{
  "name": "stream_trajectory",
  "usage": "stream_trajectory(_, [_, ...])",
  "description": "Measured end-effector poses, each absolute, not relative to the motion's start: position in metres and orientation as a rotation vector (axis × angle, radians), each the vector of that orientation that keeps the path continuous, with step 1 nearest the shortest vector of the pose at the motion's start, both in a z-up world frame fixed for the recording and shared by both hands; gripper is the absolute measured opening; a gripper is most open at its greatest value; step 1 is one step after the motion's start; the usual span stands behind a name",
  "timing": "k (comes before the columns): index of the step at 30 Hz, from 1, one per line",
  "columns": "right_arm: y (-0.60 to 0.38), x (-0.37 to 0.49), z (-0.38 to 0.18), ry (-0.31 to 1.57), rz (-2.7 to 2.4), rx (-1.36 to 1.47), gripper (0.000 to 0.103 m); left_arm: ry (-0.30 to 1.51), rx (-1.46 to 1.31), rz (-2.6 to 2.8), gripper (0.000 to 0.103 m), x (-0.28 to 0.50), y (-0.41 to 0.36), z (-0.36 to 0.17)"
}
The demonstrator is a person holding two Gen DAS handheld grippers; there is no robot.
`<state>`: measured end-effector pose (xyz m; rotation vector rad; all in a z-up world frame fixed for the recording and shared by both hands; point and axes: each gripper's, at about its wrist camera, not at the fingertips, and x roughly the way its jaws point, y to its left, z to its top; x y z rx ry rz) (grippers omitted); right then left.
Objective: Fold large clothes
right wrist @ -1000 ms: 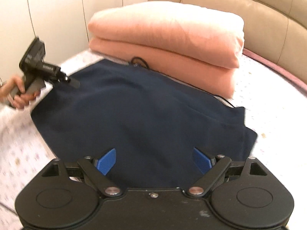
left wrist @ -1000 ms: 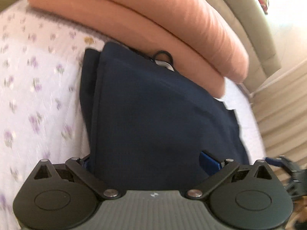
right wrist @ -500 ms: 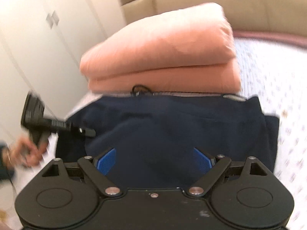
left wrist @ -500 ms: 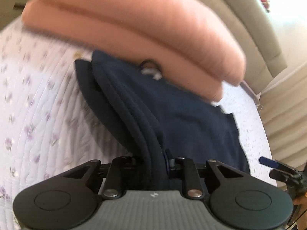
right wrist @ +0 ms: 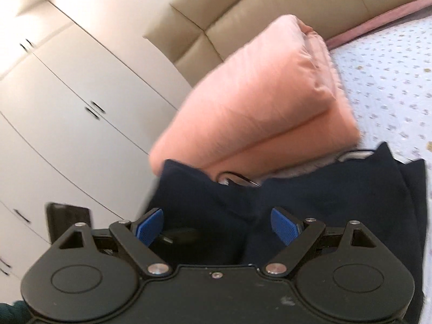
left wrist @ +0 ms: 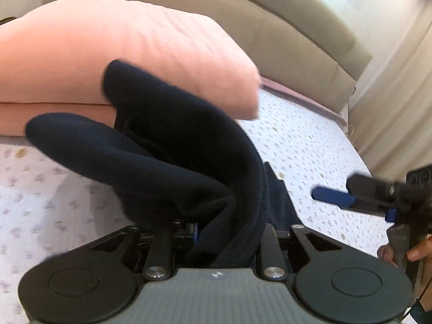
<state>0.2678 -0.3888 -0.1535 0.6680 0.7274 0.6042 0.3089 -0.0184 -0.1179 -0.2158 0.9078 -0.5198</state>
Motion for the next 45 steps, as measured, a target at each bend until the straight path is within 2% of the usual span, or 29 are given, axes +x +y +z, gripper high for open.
stream_trajectory(9, [-0.401,0.294,-0.186,0.778,0.722,0.636,0.103,0.927,-0.124,-0.564,0.025,0.298,-0.099,-0.143])
stream_trajectory(18, [-0.397,0.301,-0.215,0.84,0.863,0.525,0.103,0.886,0.051,-0.616,0.038,0.275,-0.152,-0.152])
stream_trajectory(26, [-0.392,0.324,-0.226,0.863,0.719,0.546,0.101,0.887,0.13,-0.629,0.04,0.254,-0.178,-0.163])
stream_trajectory(27, [-0.392,0.328,-0.228,0.848,0.718,0.559,0.092,0.883,0.129,-0.628,0.041,0.252,-0.177,-0.161])
stream_trajectory(28, [-0.392,0.329,-0.228,0.832,0.708,0.586,0.048,0.879,0.128,-0.625,0.049,0.251,-0.176,-0.157])
stream_trajectory(29, [-0.395,0.331,-0.229,0.823,0.664,0.639,0.022,0.872,0.119,-0.622,0.06,0.249,-0.173,-0.152])
stream_trajectory(31, [-0.408,0.33,-0.229,0.775,0.608,0.753,0.018,0.858,0.088,-0.664,0.069,0.242,-0.16,-0.139])
stream_trajectory(34, [-0.43,0.323,-0.225,0.699,0.565,0.783,0.017,0.861,0.048,-0.692,0.072,0.23,-0.141,-0.124])
stream_trajectory(38, [-0.475,0.324,-0.256,0.759,0.474,0.938,0.017,0.824,-0.033,-0.693,0.077,0.228,-0.103,-0.114])
stream_trajectory(42, [-0.493,0.321,-0.276,0.821,0.483,1.01,0.021,0.848,-0.052,-0.628,0.08,0.254,-0.08,-0.136])
stream_trajectory(45, [-0.493,0.327,-0.282,0.839,0.521,1.09,0.054,1.046,-0.072,-0.649,0.079,0.293,-0.082,-0.182])
